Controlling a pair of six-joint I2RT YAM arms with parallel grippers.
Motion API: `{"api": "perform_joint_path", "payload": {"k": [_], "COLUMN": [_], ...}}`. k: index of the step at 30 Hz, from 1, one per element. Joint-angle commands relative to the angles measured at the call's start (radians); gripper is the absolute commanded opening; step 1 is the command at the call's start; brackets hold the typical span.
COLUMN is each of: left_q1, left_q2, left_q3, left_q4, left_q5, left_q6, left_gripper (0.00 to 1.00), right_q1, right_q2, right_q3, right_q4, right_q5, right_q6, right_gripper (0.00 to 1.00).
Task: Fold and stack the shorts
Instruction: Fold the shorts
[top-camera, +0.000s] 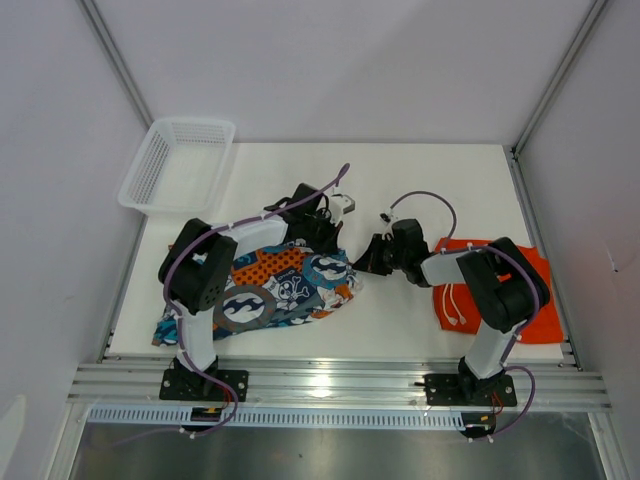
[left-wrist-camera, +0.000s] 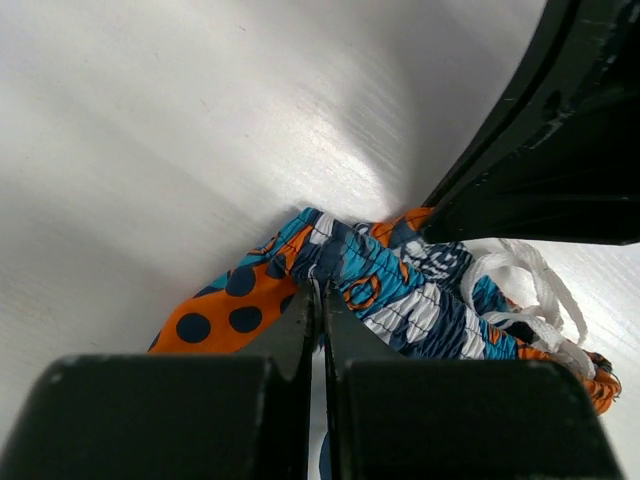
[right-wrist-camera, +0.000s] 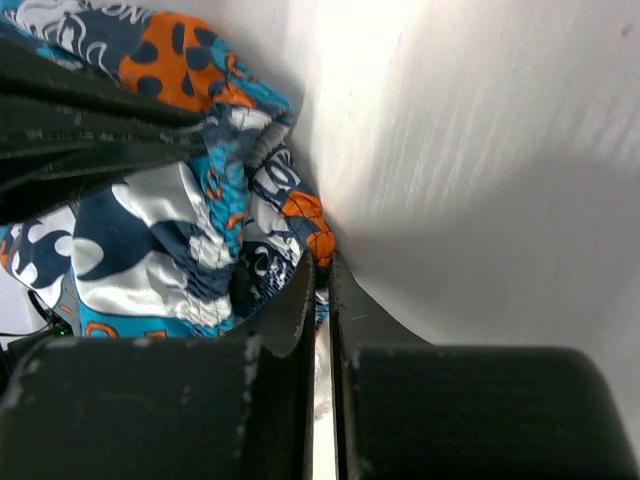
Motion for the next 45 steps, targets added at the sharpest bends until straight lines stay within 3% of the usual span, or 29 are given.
{"api": "perform_joint_path", "payload": {"k": [1, 16, 22, 24, 28, 36, 39, 45], "left_q1": [-0.001, -0.004, -0.004, -0.004, -0.006, -0.015, -0.013, -0.013], "left_q2": [-0.057, -0.055, -0.020, -0.017, 0.003, 0.012, 0.008, -0.008], "left_q3": [-0.003, 0.006, 0.020, 0.016, 0.027, 0.032, 0.027, 0.021], "left_q4": [0.045, 0.073, 0.045, 0.048, 0.042, 0.045, 0.044, 0.050], "left_q5": [0.063, 0.123, 0.054, 0.044, 0.031, 0.042, 0.037, 0.042], "left_q6": [0.009, -0.015, -0.006, -0.008, -0.009, -0.014, -0.014, -0.017], "left_gripper": [0.00, 0.00, 0.00, 0.00, 0.00, 0.00, 0.00, 0.00], "right_q1": [-0.009, -0.012, -0.080, -0.103, -0.138, -0.135, -0.130, -0.069], "right_q2": [0.036, 0.139, 0.131, 0.133, 0.127, 0.101, 0.067, -0.027], "right_q3": [0.055, 0.191, 0.147, 0.106, 0.052, -0.026, -0.094, -0.192], "right_q4": [-0.032, 0.002, 0.072, 0.138, 0.195, 0.260, 0.295, 0.257], "right_q5": [-0.023, -0.104, -0.176, -0.223, -0.283, -0.332, -0.333, -0.229], "right_q6": [0.001, 0.029, 0.099, 0.145, 0.166, 0.182, 0.205, 0.218], "right_gripper": [0.00, 0.00, 0.40, 0.43, 0.65, 0.74, 0.82, 0.90]}}
